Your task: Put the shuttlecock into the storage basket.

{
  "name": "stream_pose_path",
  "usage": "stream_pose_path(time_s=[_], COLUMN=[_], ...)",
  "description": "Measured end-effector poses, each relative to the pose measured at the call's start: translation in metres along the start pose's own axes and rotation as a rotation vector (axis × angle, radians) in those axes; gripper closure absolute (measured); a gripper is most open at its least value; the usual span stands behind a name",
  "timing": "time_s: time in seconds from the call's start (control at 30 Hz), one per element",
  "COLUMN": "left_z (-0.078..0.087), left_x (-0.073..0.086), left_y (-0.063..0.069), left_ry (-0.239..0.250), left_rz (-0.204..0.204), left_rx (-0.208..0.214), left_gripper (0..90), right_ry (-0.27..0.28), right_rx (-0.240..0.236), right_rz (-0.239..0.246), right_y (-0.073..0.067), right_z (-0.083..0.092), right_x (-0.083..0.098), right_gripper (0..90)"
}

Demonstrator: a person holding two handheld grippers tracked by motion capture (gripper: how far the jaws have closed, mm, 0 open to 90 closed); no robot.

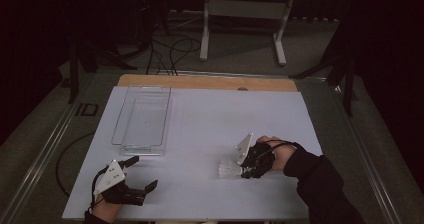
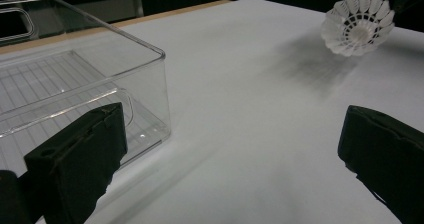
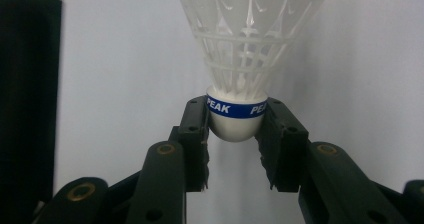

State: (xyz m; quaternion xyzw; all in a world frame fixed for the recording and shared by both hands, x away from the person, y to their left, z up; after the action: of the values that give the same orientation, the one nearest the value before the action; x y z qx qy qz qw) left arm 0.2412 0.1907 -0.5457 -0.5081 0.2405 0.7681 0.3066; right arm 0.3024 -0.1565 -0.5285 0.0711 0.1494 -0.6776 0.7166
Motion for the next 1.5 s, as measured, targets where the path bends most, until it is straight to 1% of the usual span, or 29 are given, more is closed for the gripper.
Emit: stream_pose_path(time_s=[0.07, 0.13, 0.27, 0.3, 0.33, 0.47, 0.53, 0.63, 0.7, 0.77, 0.83, 0.9, 0.97, 1.03, 1.07, 1.1, 1.23, 1.3, 1.43, 1.47, 1.5], left_z=[-0.001, -0.001, -0.002, -0.002, -0.003, -0.004, -0.004, -0.003, -0.003, -0.004, -0.004, -0.004, -0.004, -0.005, -0.005, -0.006, -0.007, -0.008, -0.012, -0.012, -0.014], left_x=[0.0, 0.001, 0.001, 0.001, 0.001, 0.001, -0.001, -0.004, -0.006, -0.009, -0.014, -0.021, -0.027, -0.034, -0.034, -0.042, -0.057, -0.066, -0.081, -0.081, -0.089], left_y=[0.001, 0.001, 0.002, 0.002, 0.003, 0.004, 0.004, 0.006, 0.008, 0.01, 0.011, 0.013, 0.014, 0.014, 0.014, 0.015, 0.015, 0.014, 0.015, 0.015, 0.015], left_ry=[-0.003, -0.009, -0.013, -0.015, -0.021, -0.03, -0.034, -0.044, -0.059, -0.075, -0.09, -0.092, -0.107, -0.115, -0.115, -0.125, -0.133, -0.128, -0.139, -0.139, -0.139], left_rz=[0.004, -0.003, 0.002, 0.005, -0.001, -0.005, -0.001, 0.004, 0.0, 0.003, -0.003, -0.006, -0.022, -0.025, -0.025, -0.038, -0.067, -0.058, -0.082, -0.082, -0.091], left_rx=[0.005, 0.01, 0.016, 0.019, 0.018, 0.025, 0.027, 0.04, 0.046, 0.066, 0.078, 0.091, 0.101, 0.116, 0.116, 0.124, 0.127, 0.141, 0.139, 0.139, 0.141], left_gripper=[0.0, 0.0, 0.0, 0.0, 0.0, 0.0, 0.0, 0.0, 0.0, 0.0, 0.0, 0.0, 0.0, 0.0, 0.0, 0.0, 0.0, 0.0, 0.0, 0.0, 0.0], right_ry=[0.018, 0.04, 0.054, 0.055, 0.056, 0.038, 0.04, 0.041, 0.044, 0.041, 0.033, 0.032, 0.029, 0.027, 0.027, 0.021, 0.023, 0.022, 0.024, 0.024, 0.025], right_rx=[-0.005, -0.008, -0.011, -0.01, -0.01, -0.004, -0.006, -0.008, -0.008, -0.006, -0.004, -0.008, -0.004, -0.007, -0.007, -0.004, -0.003, -0.005, -0.004, -0.004, -0.007], right_rz=[-0.007, -0.007, -0.007, -0.007, -0.007, -0.004, -0.009, -0.015, -0.012, -0.009, -0.012, -0.015, -0.005, -0.003, -0.003, -0.003, -0.002, 0.001, -0.002, -0.002, -0.002], right_y=[-0.002, -0.002, -0.002, -0.002, -0.001, -0.001, -0.001, -0.001, -0.002, -0.002, -0.002, -0.003, -0.003, -0.003, -0.003, -0.004, -0.004, -0.004, -0.005, -0.005, -0.005], right_z=[0.003, 0.005, 0.008, 0.008, 0.008, 0.008, 0.009, 0.01, 0.01, 0.01, 0.01, 0.011, 0.011, 0.012, 0.012, 0.012, 0.013, 0.013, 0.014, 0.014, 0.014], right_x=[-0.002, -0.004, -0.005, -0.005, -0.005, -0.005, -0.005, -0.005, -0.005, -0.004, -0.004, -0.004, -0.004, -0.005, -0.005, -0.005, -0.006, -0.006, -0.008, -0.008, -0.008], right_gripper=[66.3, 66.3, 66.3, 66.3, 66.3, 66.3, 66.3, 66.2, 66.3, 66.3, 66.3, 66.3, 66.3, 66.2, 66.2, 66.3, 66.3, 66.2, 66.2, 66.2, 66.2])
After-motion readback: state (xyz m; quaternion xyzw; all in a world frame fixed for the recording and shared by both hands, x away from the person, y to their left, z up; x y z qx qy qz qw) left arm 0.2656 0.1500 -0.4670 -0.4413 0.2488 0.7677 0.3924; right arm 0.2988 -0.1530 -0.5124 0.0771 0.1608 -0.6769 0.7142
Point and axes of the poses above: each handheld gripper's, and its own axes: z roughly backward along the jaws, x roughly out of its underside, y roughly to its right, the point moved 6 cm from there along -z, roughly forward along the jaws, and after that the axes turned 1 degree about -x, right-handed, at the moved point
